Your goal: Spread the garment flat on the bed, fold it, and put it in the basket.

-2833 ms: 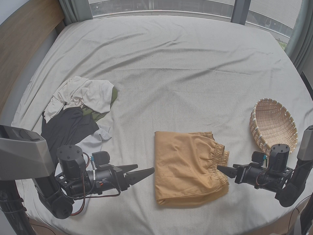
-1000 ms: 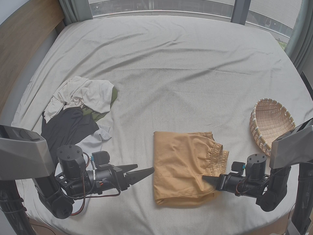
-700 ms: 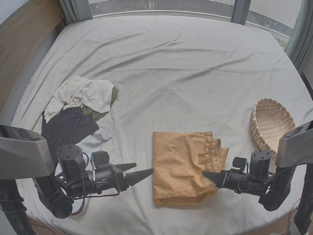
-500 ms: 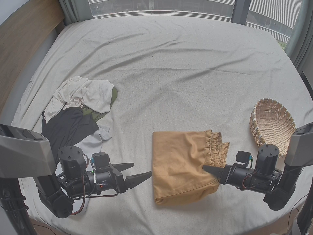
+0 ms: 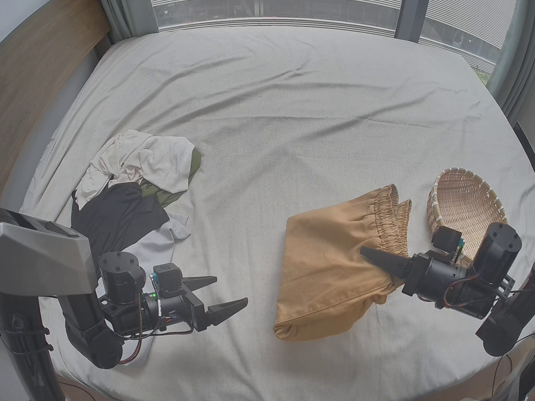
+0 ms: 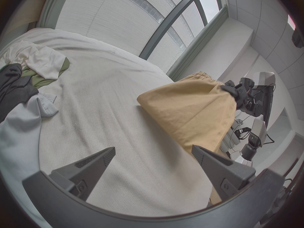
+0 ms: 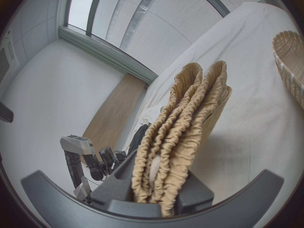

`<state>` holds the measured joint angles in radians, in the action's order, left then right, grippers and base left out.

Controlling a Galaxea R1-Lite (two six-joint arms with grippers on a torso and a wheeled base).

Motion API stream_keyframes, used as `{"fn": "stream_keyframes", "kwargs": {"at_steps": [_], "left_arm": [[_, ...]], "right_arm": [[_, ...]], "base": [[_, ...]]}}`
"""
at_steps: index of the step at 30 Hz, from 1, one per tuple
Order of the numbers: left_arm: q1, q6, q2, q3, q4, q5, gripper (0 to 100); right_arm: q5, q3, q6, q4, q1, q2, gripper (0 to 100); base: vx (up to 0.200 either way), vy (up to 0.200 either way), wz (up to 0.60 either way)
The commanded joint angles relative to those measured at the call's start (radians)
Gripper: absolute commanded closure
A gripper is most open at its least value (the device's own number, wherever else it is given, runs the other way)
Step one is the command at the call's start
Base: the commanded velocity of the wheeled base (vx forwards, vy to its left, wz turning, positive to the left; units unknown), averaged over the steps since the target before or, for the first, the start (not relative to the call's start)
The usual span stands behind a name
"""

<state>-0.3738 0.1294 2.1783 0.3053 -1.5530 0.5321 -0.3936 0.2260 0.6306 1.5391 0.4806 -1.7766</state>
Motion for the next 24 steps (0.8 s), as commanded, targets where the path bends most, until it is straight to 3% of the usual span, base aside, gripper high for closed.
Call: {"fn": "stream_keyframes", "kwargs": {"at_steps": [1,16,20,24], "left_arm": [[0.003,-0.001,0.008,0.001,-0.002,0.0,0],[0.003,-0.002,0.009,0.005,-0.002,0.0,0],[0.003,-0.002,0.009,0.006,-0.002,0.0,0],[0.007,-0.002,0.011,0.008,-0.002,0.0,0]], "right_arm": [[-0.008,0.013,0.0,0.001,0.001,0.086,100],[-0.01,0.046,0.001,0.003,-0.007,0.141,100],[-0.01,0.065,0.001,0.003,-0.042,0.143,100],[-0.002,0.092,-0.046,0.003,-0.148,0.14,100]], "base": [[0.0,0.0,0.0],[0.0,0.0,0.0],[0.0,0.0,0.0],[0.0,0.0,0.0]]}}
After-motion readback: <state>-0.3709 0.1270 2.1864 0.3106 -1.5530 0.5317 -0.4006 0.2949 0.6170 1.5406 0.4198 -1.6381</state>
